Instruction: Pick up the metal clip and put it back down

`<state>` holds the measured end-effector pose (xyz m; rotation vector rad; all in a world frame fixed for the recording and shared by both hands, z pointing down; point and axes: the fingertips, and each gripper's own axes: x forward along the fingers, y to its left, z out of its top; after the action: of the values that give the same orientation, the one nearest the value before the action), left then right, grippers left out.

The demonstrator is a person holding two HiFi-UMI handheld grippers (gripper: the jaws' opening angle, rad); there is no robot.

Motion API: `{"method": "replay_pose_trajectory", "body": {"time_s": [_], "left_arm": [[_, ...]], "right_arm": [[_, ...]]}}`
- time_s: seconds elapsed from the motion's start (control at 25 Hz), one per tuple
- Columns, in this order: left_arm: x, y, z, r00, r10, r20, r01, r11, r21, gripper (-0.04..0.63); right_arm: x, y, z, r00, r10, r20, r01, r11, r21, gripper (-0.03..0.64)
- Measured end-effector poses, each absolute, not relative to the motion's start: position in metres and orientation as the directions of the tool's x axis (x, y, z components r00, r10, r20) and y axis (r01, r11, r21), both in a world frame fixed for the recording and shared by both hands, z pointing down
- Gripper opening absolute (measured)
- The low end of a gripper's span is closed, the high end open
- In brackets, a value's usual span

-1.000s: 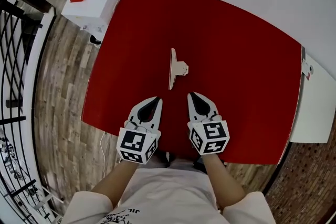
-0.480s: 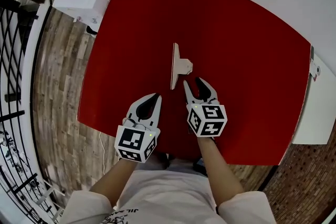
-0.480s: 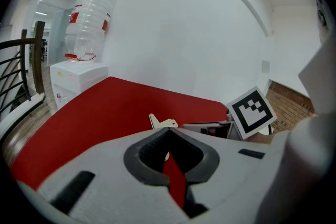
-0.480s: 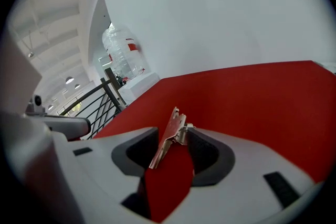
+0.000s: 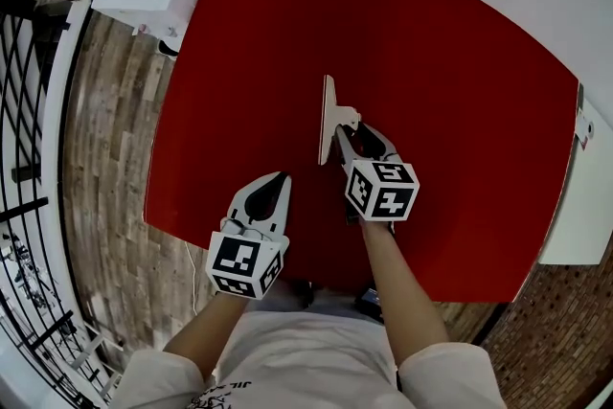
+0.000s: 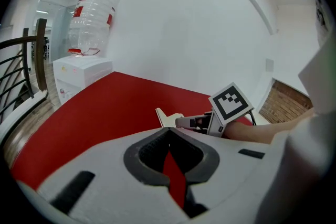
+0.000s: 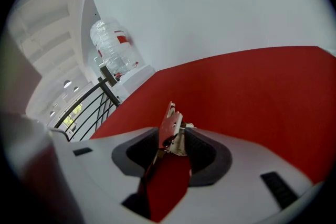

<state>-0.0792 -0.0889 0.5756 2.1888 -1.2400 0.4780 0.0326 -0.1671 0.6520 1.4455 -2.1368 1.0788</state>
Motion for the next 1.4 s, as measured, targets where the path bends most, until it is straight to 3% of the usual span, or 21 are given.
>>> {"method": "replay_pose_trajectory", "body": {"time_s": [0.08,0.32,0.76,1.4], "left_arm": [[-0.081,-0.089,0.577,0.503,-0.656,0.562,-0.864,-0.402,0.304,0.005],[-0.084,-0.090,0.576,0.500,-0.660,0.561,-0.866,-0.399,0.302,0.005],[-0.087,-0.093,0.552,0.501,-0.684,0.531,-0.865,-0.409,0.289,0.005],[-0.073,-0.064,0.451,0.530,-0.743,0.409,-0.848,-0.461,0.261,0.005]], "right_arm": [[0.030,-0.172,0.653,-0.436,-0.630,0.643,-0.891,0.201,-0.408,0.149],[0.019,-0.177,0.637,-0.501,-0.645,0.577,-0.849,0.235,-0.474,0.026],[0.026,-0.166,0.598,-0.493,-0.676,0.547,-0.858,0.273,-0.435,0.021],[0.048,-0.088,0.441,-0.488,-0.782,0.387,-0.855,0.339,-0.394,0.021]]}}
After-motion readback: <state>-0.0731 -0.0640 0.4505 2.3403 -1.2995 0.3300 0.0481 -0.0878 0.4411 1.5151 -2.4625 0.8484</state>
